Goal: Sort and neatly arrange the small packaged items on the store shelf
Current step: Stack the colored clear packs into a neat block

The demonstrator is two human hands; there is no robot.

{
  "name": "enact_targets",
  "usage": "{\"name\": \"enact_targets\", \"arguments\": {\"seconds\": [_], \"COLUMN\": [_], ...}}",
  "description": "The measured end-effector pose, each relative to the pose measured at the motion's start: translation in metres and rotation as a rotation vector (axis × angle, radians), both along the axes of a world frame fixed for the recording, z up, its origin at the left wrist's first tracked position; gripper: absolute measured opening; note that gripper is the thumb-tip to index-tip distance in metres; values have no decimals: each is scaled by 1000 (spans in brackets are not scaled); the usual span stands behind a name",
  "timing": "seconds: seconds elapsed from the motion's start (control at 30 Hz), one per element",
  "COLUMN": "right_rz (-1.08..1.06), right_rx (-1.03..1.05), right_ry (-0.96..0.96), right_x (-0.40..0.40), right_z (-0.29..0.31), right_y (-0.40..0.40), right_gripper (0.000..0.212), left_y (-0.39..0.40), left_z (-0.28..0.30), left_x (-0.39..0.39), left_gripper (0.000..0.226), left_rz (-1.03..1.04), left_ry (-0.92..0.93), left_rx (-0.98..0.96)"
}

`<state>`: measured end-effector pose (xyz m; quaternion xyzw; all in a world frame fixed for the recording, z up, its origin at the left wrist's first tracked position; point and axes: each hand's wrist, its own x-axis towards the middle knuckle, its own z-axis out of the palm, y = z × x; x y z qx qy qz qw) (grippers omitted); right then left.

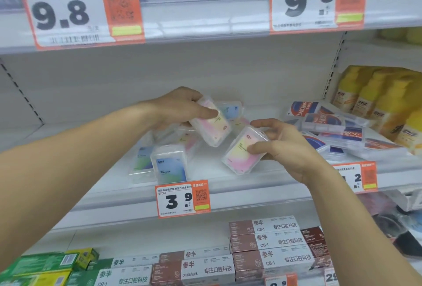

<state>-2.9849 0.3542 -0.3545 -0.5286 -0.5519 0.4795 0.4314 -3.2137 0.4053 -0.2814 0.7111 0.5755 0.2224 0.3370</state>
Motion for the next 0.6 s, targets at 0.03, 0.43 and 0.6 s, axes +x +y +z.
{"name": "enact_targets", "arguments": {"seconds": [0.03, 0.43, 0.6], "right_rz": [-7, -35, 33], "right_rx": [13, 89, 234], "right_ry": [-6, 215, 118], "right_x": [-2, -22, -22], "right_z": [-1, -4, -6], "right_y": [1, 11, 13], "right_gripper": [50, 50, 44], "left_y": [-2, -8, -10], "left_z": [-1, -10, -5], "left_x": [-2, -1, -8], "left_gripper": [28, 42, 49], "left_rz": [9, -45, -236], "left_ry": [31, -397, 24], "left_rx": [35, -210, -124]}}
